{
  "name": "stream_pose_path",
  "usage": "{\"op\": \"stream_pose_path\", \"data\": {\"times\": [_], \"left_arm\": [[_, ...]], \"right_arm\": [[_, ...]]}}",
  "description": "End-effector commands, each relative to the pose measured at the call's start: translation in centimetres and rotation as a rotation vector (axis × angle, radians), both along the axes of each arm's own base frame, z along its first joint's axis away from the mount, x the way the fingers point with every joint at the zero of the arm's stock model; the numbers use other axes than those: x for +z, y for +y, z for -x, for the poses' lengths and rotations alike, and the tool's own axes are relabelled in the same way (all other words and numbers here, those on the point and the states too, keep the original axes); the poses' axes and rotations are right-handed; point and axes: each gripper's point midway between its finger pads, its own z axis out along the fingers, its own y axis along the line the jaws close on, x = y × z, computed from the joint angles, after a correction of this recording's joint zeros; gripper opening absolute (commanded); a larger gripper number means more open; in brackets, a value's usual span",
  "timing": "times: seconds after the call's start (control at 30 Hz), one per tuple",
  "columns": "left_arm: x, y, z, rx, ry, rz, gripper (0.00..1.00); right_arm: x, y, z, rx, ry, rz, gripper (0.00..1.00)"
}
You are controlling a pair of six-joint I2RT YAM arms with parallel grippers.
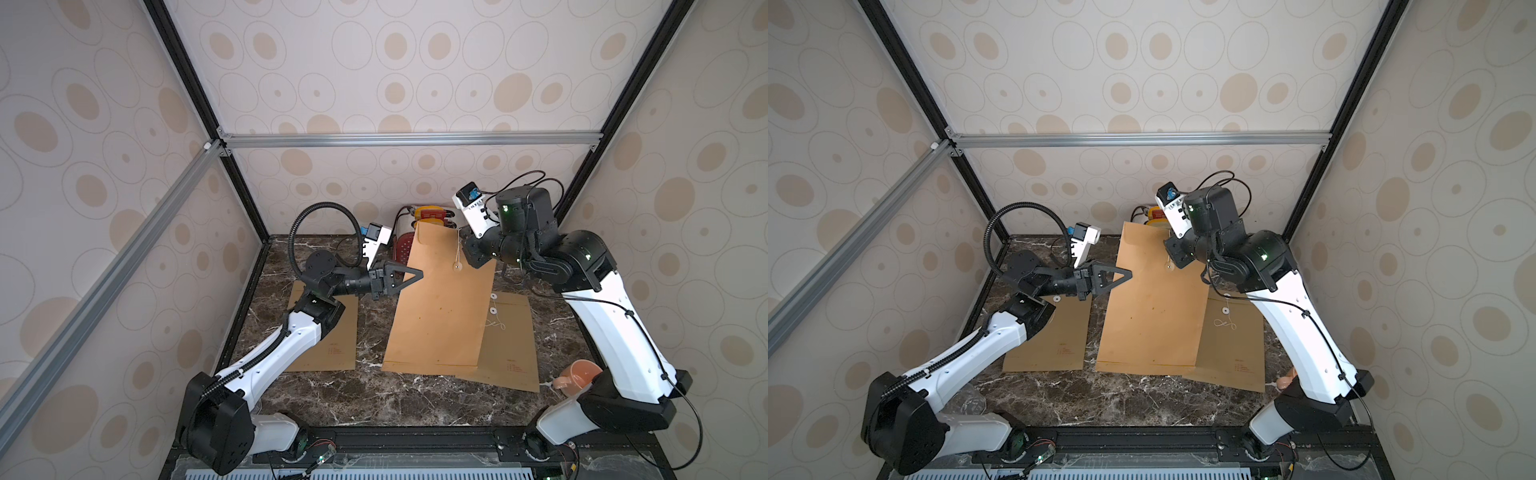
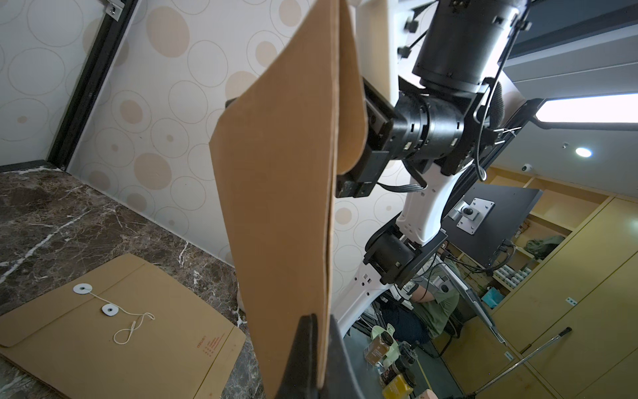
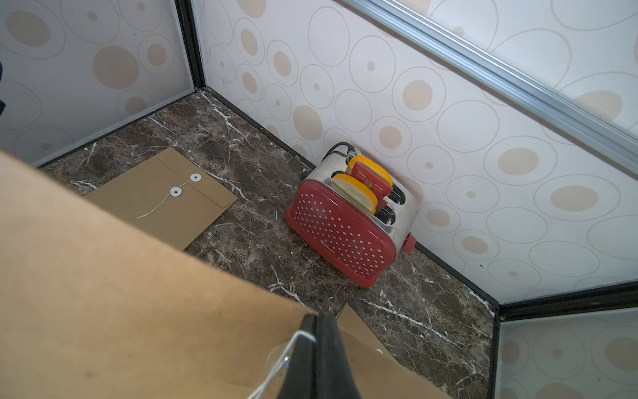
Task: Close the mouth of the file bag
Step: Close the file bag.
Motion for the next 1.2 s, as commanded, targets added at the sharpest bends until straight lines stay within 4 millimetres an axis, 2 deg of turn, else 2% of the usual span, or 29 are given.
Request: {"op": "stream_pose_path", "data": {"times": [0.0,0.2,0.5,0.73,1.17], "left_arm": [[1.3,-0.3,1.7,-0.055,-0.057,0.029,0.00],[1.3,-0.5,1.6,-0.053,-0.049,0.036,0.00],[1.1,-0.8,0.7,-0.049,0.004,0.048,0.00],[0.9,-0.9,0.4,-0.041,0.022,0.043,0.00],[0.5,-0.9,0.4,-0.019,0.009,0.015,0.00]], "right_arm": [[-0.6,0.2,0.1,0.019,0.018,0.026,0.00],[-1.5,0.6,0.5,0.034,0.042,-0.002,0.00],[-1.3,2.1,2.3,0.079,0.074,-0.123,0.00],[-1.4,1.8,2.9,0.080,0.086,-0.122,0.00],[-2.3,2.3,5.3,0.115,0.175,-0.129,0.00]]}}
